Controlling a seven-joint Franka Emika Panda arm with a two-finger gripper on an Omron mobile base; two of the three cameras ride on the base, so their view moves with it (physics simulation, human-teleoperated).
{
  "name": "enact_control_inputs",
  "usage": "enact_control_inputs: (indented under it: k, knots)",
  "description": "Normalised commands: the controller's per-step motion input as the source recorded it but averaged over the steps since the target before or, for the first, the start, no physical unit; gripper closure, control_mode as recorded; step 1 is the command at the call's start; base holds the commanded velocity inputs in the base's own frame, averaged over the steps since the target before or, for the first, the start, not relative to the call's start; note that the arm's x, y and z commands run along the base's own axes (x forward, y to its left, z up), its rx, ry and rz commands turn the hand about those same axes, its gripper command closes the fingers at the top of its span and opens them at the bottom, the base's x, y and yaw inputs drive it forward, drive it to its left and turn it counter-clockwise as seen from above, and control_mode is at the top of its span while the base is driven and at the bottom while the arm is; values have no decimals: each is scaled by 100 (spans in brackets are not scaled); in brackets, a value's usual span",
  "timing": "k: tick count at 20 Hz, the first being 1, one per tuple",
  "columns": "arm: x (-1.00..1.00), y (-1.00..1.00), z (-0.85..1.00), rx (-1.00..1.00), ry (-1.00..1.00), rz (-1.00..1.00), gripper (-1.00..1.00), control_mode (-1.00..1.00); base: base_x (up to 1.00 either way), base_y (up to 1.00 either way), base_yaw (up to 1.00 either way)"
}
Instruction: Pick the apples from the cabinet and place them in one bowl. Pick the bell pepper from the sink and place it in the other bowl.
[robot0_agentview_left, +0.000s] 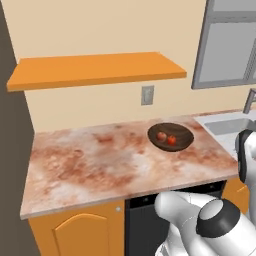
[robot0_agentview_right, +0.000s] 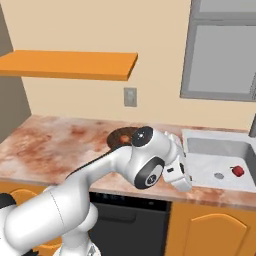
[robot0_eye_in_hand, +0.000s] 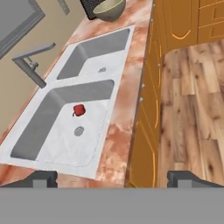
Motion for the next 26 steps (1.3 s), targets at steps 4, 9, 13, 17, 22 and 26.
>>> enact_control_inputs:
  k: [4,9,13,17,22,26]
  knots:
    - [0,0,0,0,0,0,-100,100,0,-58,1]
    - [0,0,0,0,0,0,-100,100,0,-58,0]
    - [0,0,0,0,0,0,-100,100,0,-58,0]
    - [0,0,0,0,0,0,-100,100,0,-58,0]
    - [0,0,0,0,0,0,-100,100,0,-58,0]
    - [0,0,0,0,0,0,-100,100,1,-58,0]
